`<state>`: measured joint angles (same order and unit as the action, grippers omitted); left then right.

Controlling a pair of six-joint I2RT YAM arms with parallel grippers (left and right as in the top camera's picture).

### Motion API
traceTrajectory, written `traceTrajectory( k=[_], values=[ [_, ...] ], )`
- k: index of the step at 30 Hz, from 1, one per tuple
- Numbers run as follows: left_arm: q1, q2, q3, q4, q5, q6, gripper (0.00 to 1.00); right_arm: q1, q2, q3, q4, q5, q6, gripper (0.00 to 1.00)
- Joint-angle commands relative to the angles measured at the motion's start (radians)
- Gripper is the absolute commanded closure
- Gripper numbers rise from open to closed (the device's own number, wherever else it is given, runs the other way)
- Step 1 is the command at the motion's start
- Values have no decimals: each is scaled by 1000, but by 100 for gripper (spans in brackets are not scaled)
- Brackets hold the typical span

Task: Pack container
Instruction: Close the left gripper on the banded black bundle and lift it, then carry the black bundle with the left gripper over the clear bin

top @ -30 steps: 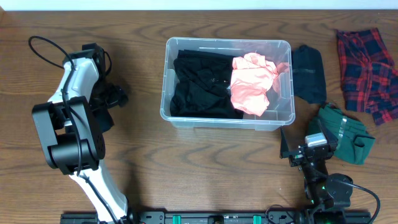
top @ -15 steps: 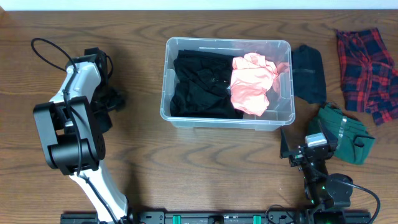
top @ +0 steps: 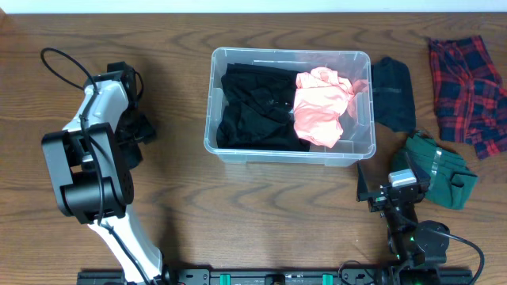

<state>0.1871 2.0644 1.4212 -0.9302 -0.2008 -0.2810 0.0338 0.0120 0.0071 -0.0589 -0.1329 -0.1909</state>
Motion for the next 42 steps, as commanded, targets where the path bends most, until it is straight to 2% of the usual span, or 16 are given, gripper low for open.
traceTrajectory(
  k=[1,4,6,8,17,20,22,24,32,37,42],
  values=[
    [9,27,-45,53,21,74,27,8,-5,-2,-4,6,11,1],
    [9,27,-57,70,21,79,39,8,-5,-2,-4,6,11,1],
    [9,27,-58,69,21,79,54,8,-5,-2,-4,6,11,1],
    [9,27,-58,68,21,79,64,8,-5,-2,-4,6,11,1],
    [9,27,-58,57,26,79,67,8,-5,-2,-4,6,11,1],
    [9,27,-58,58,32,79,77,8,-5,-2,-4,6,11,1],
    [8,27,-58,58,37,78,88,8,-5,-2,-4,6,11,1],
    [8,27,-58,58,37,78,94,8,-5,-2,-4,6,11,1],
    [6,-27,62,-43,36,79,94,8,-5,-2,-4,6,11,1],
    [-19,-140,194,-132,36,79,94,8,-5,-2,-4,6,11,1],
    [-100,-289,241,-130,37,82,94,8,-5,-2,-4,6,11,1]
  ],
)
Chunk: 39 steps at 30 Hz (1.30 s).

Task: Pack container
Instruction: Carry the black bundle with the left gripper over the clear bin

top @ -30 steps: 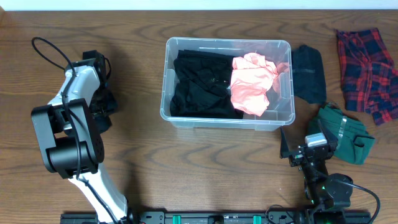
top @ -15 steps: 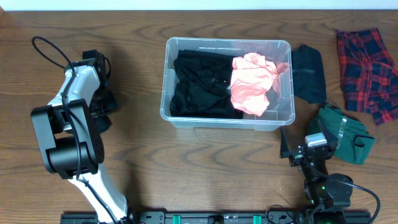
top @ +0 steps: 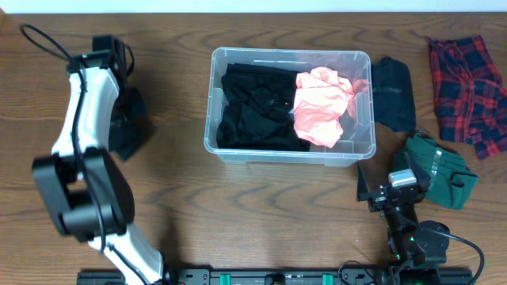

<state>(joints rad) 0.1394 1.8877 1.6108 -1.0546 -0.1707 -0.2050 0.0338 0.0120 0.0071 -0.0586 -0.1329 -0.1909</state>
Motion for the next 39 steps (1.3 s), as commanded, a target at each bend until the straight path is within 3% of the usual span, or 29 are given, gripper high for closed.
traceTrajectory(
  k=[1,12,19,28,31,39],
  values=[
    [-75,-136,58,-6,6,6,94,8,-5,-2,-4,6,11,1],
    [-457,-281,66,72,11,14,94,8,-5,-2,-4,6,11,1],
    [-658,-277,64,185,195,346,94,8,-5,-2,-4,6,11,1],
    [-764,-268,31,204,473,804,94,8,-5,-2,-4,6,11,1],
    [-774,-249,23,204,498,868,94,8,-5,-2,-4,6,11,1],
    [-808,-144,22,233,503,875,94,8,-5,-2,-4,6,11,1]
  ],
)
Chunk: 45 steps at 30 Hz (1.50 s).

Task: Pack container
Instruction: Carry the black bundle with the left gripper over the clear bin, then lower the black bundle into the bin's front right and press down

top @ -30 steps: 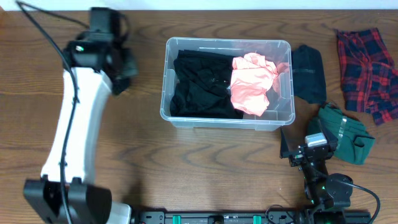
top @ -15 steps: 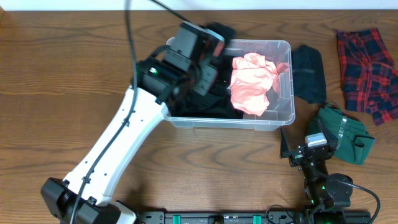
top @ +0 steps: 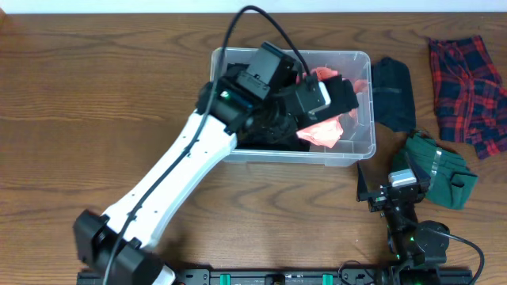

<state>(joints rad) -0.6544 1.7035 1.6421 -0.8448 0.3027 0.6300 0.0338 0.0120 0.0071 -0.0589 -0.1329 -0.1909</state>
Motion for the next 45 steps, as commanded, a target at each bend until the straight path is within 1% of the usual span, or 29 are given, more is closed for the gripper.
traceTrajectory(
  k=[1,6,13,15,20,23,25,26,28,31,33,36,38,41,43,45],
  values=[
    [-21,58,-10,38,29,40,94,8,-5,-2,-4,6,11,1],
    [-43,115,-10,85,25,40,94,8,-5,-2,-4,6,11,1],
    [-51,135,-10,85,26,39,94,8,-5,-2,-4,6,11,1],
    [-54,137,-10,83,26,28,89,8,-5,-2,-4,6,11,1],
    [-54,137,-10,77,26,-3,66,8,-5,-2,-4,6,11,1],
    [-54,137,-10,65,26,-3,58,8,-5,-2,-4,6,11,1],
    [-54,137,-10,60,26,-3,48,8,-5,-2,-4,6,11,1],
    [-54,137,-10,57,26,-3,45,8,-5,-2,-4,6,11,1],
    [-54,137,-10,58,26,-3,43,8,-5,-2,-4,6,11,1],
    [-55,129,-8,70,26,-3,44,8,-5,-2,-4,6,11,1],
    [-60,117,-7,83,26,-10,55,8,-5,-2,-4,6,11,1],
    [-70,98,-7,113,26,-58,69,8,-5,-2,-4,6,11,1],
    [-77,93,-7,135,30,-152,80,8,-5,-2,-4,6,11,1],
    [-82,94,-8,140,30,-356,81,8,-5,-2,-4,6,11,1],
    [-83,94,-8,145,28,-480,94,8,-5,-2,-4,6,11,1],
    [-83,94,-8,171,6,-601,94,8,-5,-2,-4,6,11,1]
  ],
)
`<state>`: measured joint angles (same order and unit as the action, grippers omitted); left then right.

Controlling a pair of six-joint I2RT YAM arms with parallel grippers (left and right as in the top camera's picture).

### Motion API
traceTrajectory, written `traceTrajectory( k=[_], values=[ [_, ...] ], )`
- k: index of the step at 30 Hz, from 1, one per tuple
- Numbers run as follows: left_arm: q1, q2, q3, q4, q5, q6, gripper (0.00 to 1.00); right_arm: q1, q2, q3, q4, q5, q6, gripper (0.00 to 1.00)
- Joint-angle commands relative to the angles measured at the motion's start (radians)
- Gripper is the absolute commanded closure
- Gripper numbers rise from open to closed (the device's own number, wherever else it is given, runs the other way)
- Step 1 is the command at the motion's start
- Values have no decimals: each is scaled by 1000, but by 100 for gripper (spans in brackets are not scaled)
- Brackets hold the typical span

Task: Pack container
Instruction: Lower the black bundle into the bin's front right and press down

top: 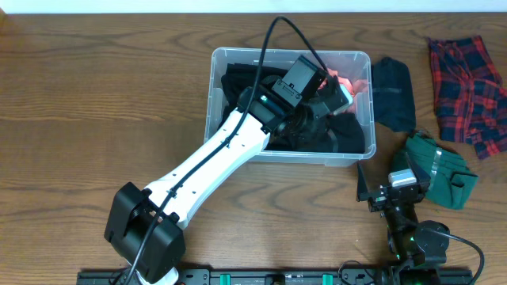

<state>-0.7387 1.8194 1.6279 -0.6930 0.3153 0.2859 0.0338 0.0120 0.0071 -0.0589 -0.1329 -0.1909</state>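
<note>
A clear plastic bin (215,119) stands at the table's middle back. My left arm reaches into it from the front left. My left gripper (337,99) is low over the bin's right half, shut on a black garment (344,136) that spreads from its fingers over the right side of the bin. More black clothing (238,91) fills the left half. Only a strip of a pink garment (354,81) shows at the back right corner. My right gripper (364,188) rests near the front right edge; its fingers are too small to read.
Right of the bin lie a dark garment (394,93), a folded green garment (444,170) and a red plaid shirt (467,91) at the far right. The right arm's base sits just in front of the green one.
My left gripper has gone lower and further right inside the bin. The black garment it held above the bin now lies over most of the pink one. The right arm is unchanged.
My left gripper was at a black garment on the table far left of the bin. It then stood higher at the back left with the garment hanging from it, then over the bin's middle. Now the garment lies in the bin's right half.
</note>
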Motion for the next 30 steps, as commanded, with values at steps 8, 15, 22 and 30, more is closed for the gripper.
traceTrajectory(
  k=[8,15,22,30],
  values=[
    [1,-19,6,44,-13,-405,94,8,-5,-2,-4,6,11,1],
    [1,39,6,10,-13,-475,94,8,-5,-2,-4,6,11,1],
    [-18,150,6,-136,-13,-532,95,8,-5,-2,-4,6,11,1],
    [-23,274,6,-132,-17,-524,94,8,-5,-2,-4,6,11,1]
  ],
)
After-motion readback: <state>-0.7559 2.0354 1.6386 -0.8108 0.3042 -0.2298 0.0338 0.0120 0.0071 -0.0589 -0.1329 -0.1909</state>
